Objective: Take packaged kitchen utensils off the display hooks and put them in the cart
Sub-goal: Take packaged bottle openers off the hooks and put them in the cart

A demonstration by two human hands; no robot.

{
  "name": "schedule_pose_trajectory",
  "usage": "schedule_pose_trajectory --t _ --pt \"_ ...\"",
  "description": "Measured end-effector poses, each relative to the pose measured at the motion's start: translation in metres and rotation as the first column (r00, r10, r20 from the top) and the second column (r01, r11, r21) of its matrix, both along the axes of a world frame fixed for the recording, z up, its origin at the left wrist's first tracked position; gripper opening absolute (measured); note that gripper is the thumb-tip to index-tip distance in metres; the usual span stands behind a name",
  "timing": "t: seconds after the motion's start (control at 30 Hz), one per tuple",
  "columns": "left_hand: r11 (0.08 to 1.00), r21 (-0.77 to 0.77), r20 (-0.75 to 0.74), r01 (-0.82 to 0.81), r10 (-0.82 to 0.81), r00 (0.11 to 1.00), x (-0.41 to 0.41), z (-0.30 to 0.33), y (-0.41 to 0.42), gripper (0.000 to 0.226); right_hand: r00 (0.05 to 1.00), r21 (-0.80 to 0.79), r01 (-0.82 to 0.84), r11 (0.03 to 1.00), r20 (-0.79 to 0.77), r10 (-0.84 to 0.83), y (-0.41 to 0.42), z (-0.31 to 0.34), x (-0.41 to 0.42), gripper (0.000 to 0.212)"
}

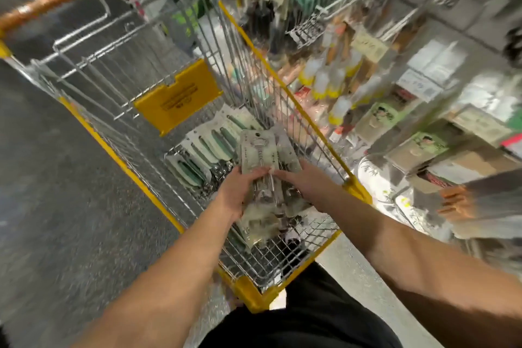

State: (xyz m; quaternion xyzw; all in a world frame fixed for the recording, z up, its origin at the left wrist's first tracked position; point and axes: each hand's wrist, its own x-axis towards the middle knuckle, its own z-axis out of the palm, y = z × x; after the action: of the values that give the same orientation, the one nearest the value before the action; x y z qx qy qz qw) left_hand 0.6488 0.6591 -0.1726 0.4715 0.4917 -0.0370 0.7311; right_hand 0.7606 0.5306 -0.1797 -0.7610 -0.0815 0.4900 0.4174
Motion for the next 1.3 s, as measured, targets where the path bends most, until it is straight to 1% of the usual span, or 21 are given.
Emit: schedule_pose_trajectory --t 0.03,0.07,0.1,0.13,0.23,0.27,0.3,0.33,0.37,0.4,0.43,0.5,0.53,0.57,0.6,0.7,0.77,0.93,1.03,1.1,1.3 --pt "0.999 -0.011 0.029 0.03 -0.029 0.999 -0.002 0.011 -0.002 0.043 0.999 0.034 0.05 0.998 -0.021 -0.049 -0.01 0.011 -0.005 0.036" --pt "0.998 -0.005 0.034 0.067 -0.067 0.997 -0.005 0.021 -0.003 0.06 0.995 0.056 0.099 0.994 -0.032 -0.097 -0.019 0.018 -0.011 0.034" --pt "0.993 -0.016 0.084 0.116 -0.114 0.99 -0.01 0.027 -0.005 0.068 0.99 0.084 0.139 0.987 -0.042 -0.136 -0.029 0.025 -0.017 0.036" --pt "0.989 -0.01 0.113 0.149 -0.147 0.983 -0.015 0.036 -0.007 0.064 0.983 0.12 0.183 0.976 -0.037 -0.179 -0.04 0.032 -0.024 0.037" --pt "0.973 -0.07 0.201 0.218 -0.2 0.959 -0.02 0.057 -0.019 0.026 0.954 0.155 0.294 0.943 0.016 -0.3 -0.07 0.06 -0.047 0.021" --pt "0.969 -0.076 0.213 0.236 -0.215 0.953 -0.02 0.066 -0.025 0.026 0.942 0.156 0.327 0.932 0.027 -0.335 -0.08 0.066 -0.052 0.022" --pt "0.959 -0.061 0.24 0.277 -0.255 0.937 -0.018 0.074 -0.031 0.041 0.928 0.167 0.362 0.917 0.032 -0.372 -0.09 0.074 -0.058 0.026" --pt "0.945 -0.025 0.232 0.326 -0.312 0.921 -0.016 0.082 -0.041 0.071 0.914 0.18 0.393 0.902 0.032 -0.405 -0.102 0.082 -0.064 0.033" --pt "0.929 0.027 0.238 0.368 -0.364 0.901 -0.013 0.087 -0.054 0.095 0.893 0.186 0.435 0.881 0.032 -0.448 -0.115 0.088 -0.071 0.043" --pt "0.921 0.056 0.245 0.386 -0.388 0.889 -0.01 0.093 -0.067 0.099 0.87 0.182 0.477 0.86 0.037 -0.491 -0.13 0.095 -0.077 0.051" --pt "0.903 0.062 0.274 0.424 -0.424 0.863 -0.008 0.104 -0.083 0.083 0.844 0.187 0.515 0.837 0.06 -0.533 -0.146 0.104 -0.082 0.057" --pt "0.864 0.024 0.324 0.502 -0.482 0.814 -0.004 0.125 -0.118 0.033 0.804 0.191 0.55 0.813 0.144 -0.577 -0.18 0.12 -0.092 0.065" --pt "0.836 -0.006 0.348 0.549 -0.513 0.785 0.001 0.133 -0.136 0.022 0.778 0.194 0.576 0.794 0.167 -0.605 -0.199 0.128 -0.097 0.063" --pt "0.798 -0.005 0.37 0.603 -0.559 0.742 0.005 0.138 -0.154 0.022 0.754 0.207 0.602 0.771 0.171 -0.634 -0.218 0.134 -0.102 0.06" --pt "0.768 0.01 0.383 0.641 -0.595 0.707 0.009 0.143 -0.173 0.03 0.722 0.215 0.634 0.743 0.178 -0.668 -0.238 0.139 -0.106 0.063" --pt "0.673 0.062 0.409 0.737 -0.691 0.596 0.022 0.154 -0.234 0.058 0.614 0.251 0.715 0.653 0.22 -0.758 -0.3 0.147 -0.122 0.086" --pt "0.609 0.072 0.416 0.79 -0.738 0.531 0.026 0.163 -0.28 0.066 0.55 0.256 0.756 0.602 0.252 -0.797 -0.344 0.152 -0.136 0.087" --pt "0.447 0.122 0.439 0.886 -0.825 0.356 0.022 0.171 -0.407 0.059 0.382 0.237 0.853 0.466 0.327 -0.865 -0.47 0.165 -0.184 0.073" --pt "0.391 0.135 0.461 0.91 -0.838 0.292 0.006 0.173 -0.493 0.04 0.276 0.277 0.882 0.382 0.355 -0.893 -0.553 0.167 -0.216 0.062" --pt "0.351 0.118 0.475 0.929 -0.841 0.258 -0.01 0.178 -0.553 0.034 0.202 0.296 0.9 0.319 0.365 -0.909 -0.606 0.172 -0.238 0.058" --pt "0.176 0.07 0.538 0.982 -0.836 0.111 -0.052 0.199 -0.718 0.062 -0.008 0.394 0.912 0.118 0.304 -0.953 -0.754 0.194 -0.302 0.066"
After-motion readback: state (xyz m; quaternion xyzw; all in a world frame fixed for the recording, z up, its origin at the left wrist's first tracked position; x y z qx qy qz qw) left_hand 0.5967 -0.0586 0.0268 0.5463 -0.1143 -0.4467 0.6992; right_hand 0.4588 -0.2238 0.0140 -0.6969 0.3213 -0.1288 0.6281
